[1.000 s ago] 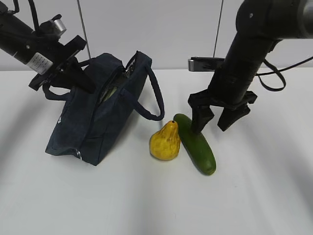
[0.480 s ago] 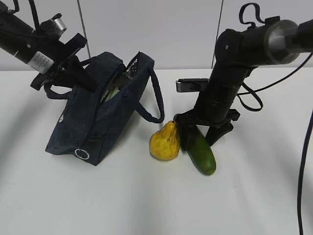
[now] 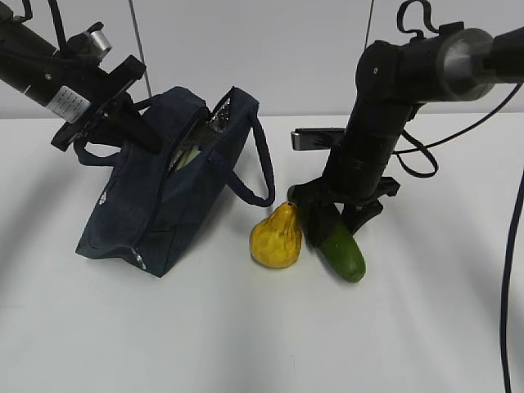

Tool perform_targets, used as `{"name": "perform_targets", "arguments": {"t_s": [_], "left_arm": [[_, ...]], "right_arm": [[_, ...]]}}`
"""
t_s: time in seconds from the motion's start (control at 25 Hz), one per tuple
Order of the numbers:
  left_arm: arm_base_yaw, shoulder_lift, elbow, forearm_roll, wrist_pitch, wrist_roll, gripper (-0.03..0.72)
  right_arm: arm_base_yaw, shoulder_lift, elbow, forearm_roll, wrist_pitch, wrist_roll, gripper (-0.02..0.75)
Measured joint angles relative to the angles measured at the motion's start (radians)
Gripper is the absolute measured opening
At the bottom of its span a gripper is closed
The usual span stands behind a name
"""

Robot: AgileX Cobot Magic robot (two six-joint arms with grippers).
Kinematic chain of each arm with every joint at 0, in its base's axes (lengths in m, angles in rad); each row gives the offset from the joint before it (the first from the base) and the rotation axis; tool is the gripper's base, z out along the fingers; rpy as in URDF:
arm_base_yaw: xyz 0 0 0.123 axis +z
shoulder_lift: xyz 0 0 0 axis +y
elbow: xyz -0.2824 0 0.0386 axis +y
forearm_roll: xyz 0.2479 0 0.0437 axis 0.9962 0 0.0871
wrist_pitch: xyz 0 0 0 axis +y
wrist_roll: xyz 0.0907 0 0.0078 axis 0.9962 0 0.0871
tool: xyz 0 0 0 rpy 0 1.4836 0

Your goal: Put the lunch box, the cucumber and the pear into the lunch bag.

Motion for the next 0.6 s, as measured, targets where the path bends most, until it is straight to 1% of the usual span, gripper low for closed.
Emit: {"name": "perform_targets", "arguments": {"t_s": [0.2,0.32,0.4,0.44,0.52,0.6], "left_arm": [[0.000,0.000,0.000,0.000,0.000,0.000,0.000],[0.000,0.000,0.000,0.000,0.000,0.000,0.000],[0.000,0.000,0.000,0.000,0.000,0.000,0.000],[0.000,0.000,0.000,0.000,-0.001,0.000,0.000],[0.000,0.000,0.000,-0.001,-0.002,0.000,0.000],[0.000,0.000,0.000,-0.004,-0.004,0.000,0.000]], "right_arm": [[0.000,-0.010,-0.124,-0.119,0.081,0.044,0.378],[-0.003,-0.038,-0.213,-0.126,0.096,0.059,0.378],[-0.006,-0.055,-0.277,-0.064,0.099,0.062,0.378],[-0.006,-0.064,-0.311,0.001,0.100,0.062,0.378],[-0.006,-0.069,-0.365,0.156,0.101,0.062,0.378],[-0.003,-0.071,-0.385,0.332,0.102,0.062,0.378]]}}
